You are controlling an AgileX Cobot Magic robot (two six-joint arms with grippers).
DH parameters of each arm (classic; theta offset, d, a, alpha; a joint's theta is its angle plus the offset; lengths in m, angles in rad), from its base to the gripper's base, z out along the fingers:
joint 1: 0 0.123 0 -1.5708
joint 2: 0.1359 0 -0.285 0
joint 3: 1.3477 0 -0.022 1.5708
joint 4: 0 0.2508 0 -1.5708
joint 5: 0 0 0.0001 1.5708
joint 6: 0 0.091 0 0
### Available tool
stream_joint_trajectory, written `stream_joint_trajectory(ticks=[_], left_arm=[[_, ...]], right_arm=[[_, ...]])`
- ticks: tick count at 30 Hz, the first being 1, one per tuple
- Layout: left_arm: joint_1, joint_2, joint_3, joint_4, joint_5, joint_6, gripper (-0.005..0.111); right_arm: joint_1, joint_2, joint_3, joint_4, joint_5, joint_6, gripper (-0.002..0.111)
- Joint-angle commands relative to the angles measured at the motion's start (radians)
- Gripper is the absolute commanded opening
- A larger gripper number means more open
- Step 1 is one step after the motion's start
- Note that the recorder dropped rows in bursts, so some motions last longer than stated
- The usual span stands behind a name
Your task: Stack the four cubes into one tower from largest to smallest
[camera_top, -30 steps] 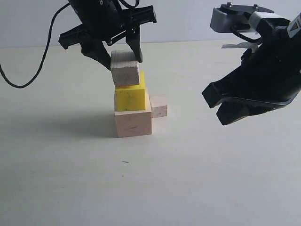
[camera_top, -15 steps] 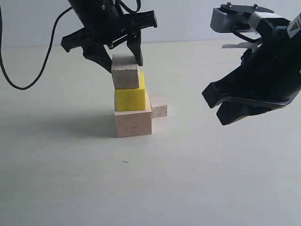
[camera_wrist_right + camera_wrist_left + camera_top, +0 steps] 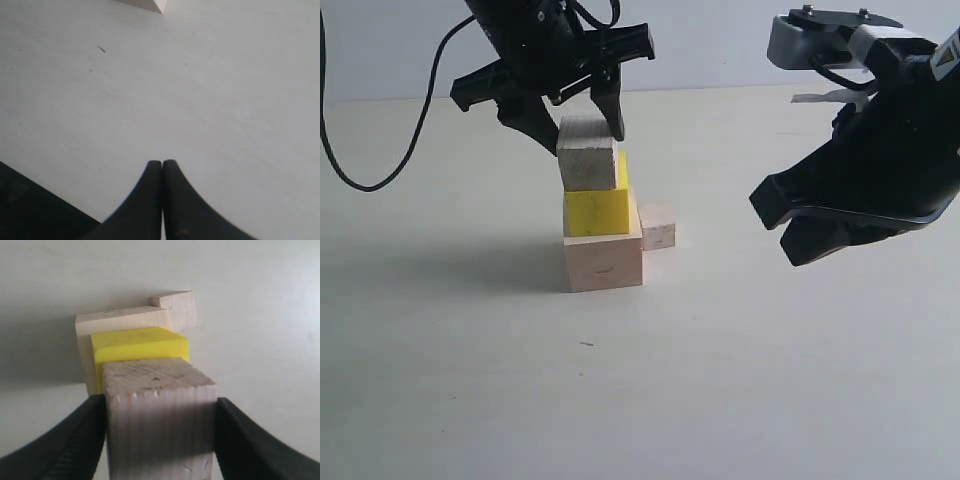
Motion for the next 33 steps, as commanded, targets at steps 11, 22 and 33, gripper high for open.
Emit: stream_joint_trajectory(ticks=[11, 22, 33], left_arm=[[-0.003, 0.0, 0.004, -0.032, -0.002, -0.016, 0.052], [-0.001, -0.014, 0.004, -0.032, -0.002, -0.016, 0.052], [-0.001, -0.021, 0.004, -0.006, -0.002, -0.021, 0.052]], right_arm=[[-0.003, -0.006, 0.004, 0.004, 0.002, -0.007, 0.0], [-0.003, -0.006, 0.004, 0.004, 0.002, -0.007, 0.0], [-0.003, -0.006, 0.004, 0.004, 0.002, -0.007, 0.0]])
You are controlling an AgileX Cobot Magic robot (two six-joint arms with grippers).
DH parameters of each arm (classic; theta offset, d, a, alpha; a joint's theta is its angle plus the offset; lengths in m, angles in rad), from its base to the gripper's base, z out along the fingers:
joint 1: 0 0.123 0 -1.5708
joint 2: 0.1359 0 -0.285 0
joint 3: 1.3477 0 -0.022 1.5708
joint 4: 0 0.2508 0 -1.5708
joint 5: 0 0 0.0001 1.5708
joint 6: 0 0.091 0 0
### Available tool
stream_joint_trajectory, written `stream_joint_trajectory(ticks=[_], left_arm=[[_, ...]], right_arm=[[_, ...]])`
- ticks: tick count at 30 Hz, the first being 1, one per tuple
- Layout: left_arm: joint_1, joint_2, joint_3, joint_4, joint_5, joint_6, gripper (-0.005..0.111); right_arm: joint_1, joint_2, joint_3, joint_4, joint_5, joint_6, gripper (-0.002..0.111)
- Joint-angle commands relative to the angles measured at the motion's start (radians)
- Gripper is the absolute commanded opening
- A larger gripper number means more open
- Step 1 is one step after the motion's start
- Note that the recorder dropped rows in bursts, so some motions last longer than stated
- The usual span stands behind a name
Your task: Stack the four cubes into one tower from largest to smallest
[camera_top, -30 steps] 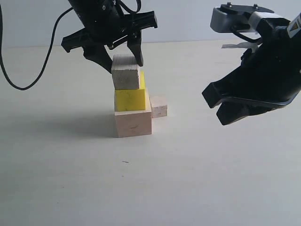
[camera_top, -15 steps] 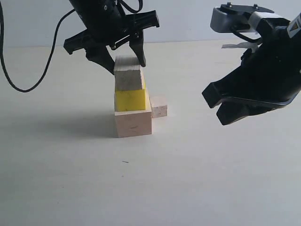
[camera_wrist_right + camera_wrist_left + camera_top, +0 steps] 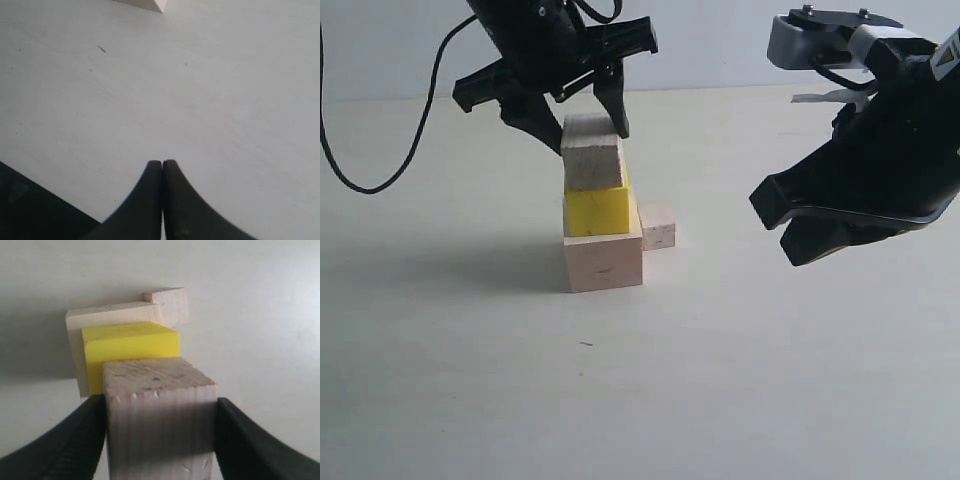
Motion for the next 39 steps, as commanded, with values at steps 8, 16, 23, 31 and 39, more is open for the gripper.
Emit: stream_joint_trajectory(ticks=[8, 16, 23, 31, 39], left_arm=[[-0.001, -0.015, 0.004, 0.029, -0.002, -0.011, 0.052], [-0.001, -0.015, 0.004, 0.029, -0.002, -0.011, 0.052], [-0.001, -0.015, 0.004, 0.029, -0.008, -0.011, 0.052], [-0.001, -0.015, 0.004, 0.025, -0.019, -0.011, 0.052], [-0.001, -0.015, 0.004, 0.025, -0.028, -0.011, 0.052]], right_arm=[[-0.003, -0.006, 0.004, 0.004, 0.002, -0.007, 0.0], [-0.003, -0.006, 0.004, 0.004, 0.002, -0.007, 0.0], [-0.003, -0.006, 0.004, 0.004, 0.002, -0.007, 0.0], [-0.003, -0.006, 0.004, 0.006, 0.004, -0.007, 0.0], [-0.003, -0.006, 0.004, 0.006, 0.006, -0.007, 0.0]])
